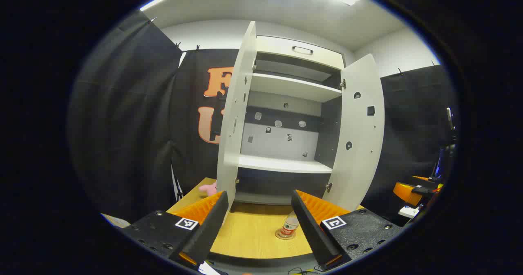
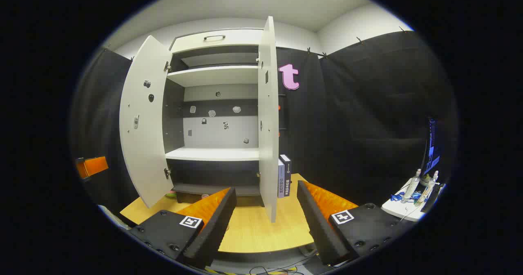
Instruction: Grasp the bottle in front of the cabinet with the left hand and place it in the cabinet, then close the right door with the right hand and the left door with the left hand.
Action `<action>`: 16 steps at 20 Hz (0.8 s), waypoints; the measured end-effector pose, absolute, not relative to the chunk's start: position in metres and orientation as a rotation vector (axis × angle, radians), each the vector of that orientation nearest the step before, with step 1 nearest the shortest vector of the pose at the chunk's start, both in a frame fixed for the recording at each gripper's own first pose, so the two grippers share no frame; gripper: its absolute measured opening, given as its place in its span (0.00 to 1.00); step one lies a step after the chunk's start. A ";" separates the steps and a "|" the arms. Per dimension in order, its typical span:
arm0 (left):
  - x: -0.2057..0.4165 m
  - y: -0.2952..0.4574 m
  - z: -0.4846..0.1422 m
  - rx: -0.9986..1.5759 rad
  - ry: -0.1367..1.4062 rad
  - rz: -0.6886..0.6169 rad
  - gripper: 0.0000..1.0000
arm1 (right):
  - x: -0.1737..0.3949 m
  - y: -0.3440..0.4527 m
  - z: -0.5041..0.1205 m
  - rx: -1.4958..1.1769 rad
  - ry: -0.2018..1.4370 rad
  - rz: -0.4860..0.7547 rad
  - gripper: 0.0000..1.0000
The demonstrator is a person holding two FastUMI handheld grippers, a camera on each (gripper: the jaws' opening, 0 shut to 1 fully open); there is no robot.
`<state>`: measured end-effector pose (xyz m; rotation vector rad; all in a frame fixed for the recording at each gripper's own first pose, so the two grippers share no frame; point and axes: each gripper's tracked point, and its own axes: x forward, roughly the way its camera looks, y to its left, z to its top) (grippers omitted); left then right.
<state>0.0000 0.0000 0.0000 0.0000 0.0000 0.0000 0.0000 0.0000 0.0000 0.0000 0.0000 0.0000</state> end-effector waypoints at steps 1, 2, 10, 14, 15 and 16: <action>0.002 -0.001 0.003 0.002 0.000 -0.005 0.94 | 0.000 0.002 0.003 0.001 0.000 -0.002 1.00; 0.004 0.000 0.007 0.003 -0.002 -0.012 0.92 | -0.001 0.005 0.006 0.002 -0.005 -0.005 0.99; 0.022 -0.007 0.004 -0.015 0.011 -0.052 0.95 | 0.005 0.006 0.007 -0.034 -0.005 -0.024 0.99; 0.035 -0.015 0.006 -0.015 0.014 -0.027 0.94 | 0.027 -0.002 0.006 -0.035 0.027 -0.005 0.99; 0.040 -0.018 0.008 -0.013 0.009 -0.015 0.95 | 0.034 -0.004 0.009 -0.034 0.024 0.003 0.99; 0.044 -0.022 0.010 -0.013 0.005 -0.008 0.95 | 0.042 -0.006 0.014 -0.034 0.014 0.012 0.99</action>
